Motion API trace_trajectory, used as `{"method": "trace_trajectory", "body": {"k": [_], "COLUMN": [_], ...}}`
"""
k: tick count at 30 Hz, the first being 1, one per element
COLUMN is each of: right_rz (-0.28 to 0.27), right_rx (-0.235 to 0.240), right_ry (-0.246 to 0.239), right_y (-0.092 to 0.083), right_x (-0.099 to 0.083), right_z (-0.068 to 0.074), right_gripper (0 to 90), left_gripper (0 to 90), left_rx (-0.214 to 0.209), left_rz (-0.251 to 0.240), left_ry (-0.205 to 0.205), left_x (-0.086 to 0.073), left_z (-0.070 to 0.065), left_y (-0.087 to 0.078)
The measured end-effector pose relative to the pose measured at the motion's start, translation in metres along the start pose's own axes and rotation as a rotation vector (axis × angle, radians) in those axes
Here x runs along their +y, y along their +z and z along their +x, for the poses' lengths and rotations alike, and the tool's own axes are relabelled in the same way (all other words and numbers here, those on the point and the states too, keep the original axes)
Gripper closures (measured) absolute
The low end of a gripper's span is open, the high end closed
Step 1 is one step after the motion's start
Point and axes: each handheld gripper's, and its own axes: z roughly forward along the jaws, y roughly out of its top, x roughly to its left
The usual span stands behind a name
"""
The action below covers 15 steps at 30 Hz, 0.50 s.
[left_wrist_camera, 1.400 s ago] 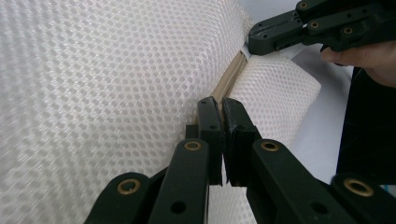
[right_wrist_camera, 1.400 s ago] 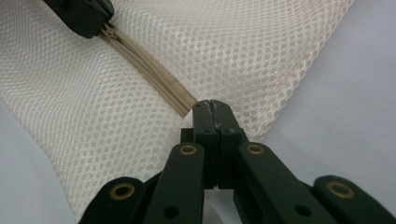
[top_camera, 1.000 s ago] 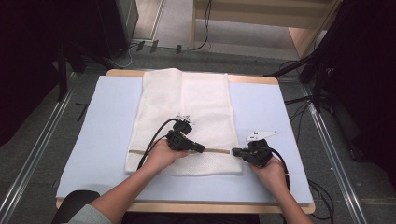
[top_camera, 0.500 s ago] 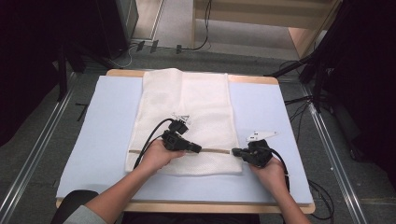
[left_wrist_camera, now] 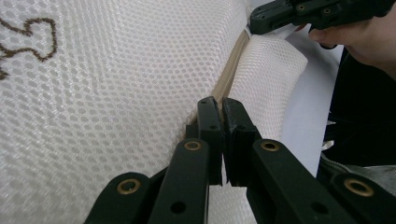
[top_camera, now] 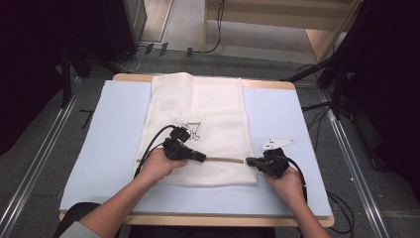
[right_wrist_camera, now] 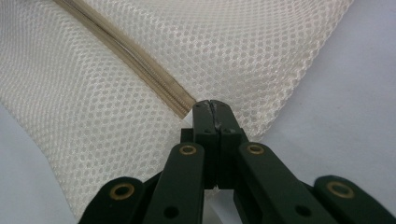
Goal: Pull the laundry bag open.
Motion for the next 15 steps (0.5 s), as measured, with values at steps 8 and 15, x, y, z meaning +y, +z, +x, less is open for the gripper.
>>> {"method": "trace_trajectory", "body": {"k": [8,15], "right_rz": [-0.001,0.000], "right_rx": [-0.001,-0.003], "right_ry": [-0.004,0.002], "right_y": [0.0003,0.0003], "right_x": [0.0004,0.0005], "right_z": [0.0002,0.0005], "right_gripper": [90.0,90.0], "left_gripper": [88.6,88.6], "left_rx": [-0.010,-0.010], "left_rz": [0.000,0.015], "left_ry": [0.004,-0.007], "left_x": [-0.0079,-0.0089], "left_z": [0.0023,0.0051], "left_y": [-0.0089,-0.0077]}}
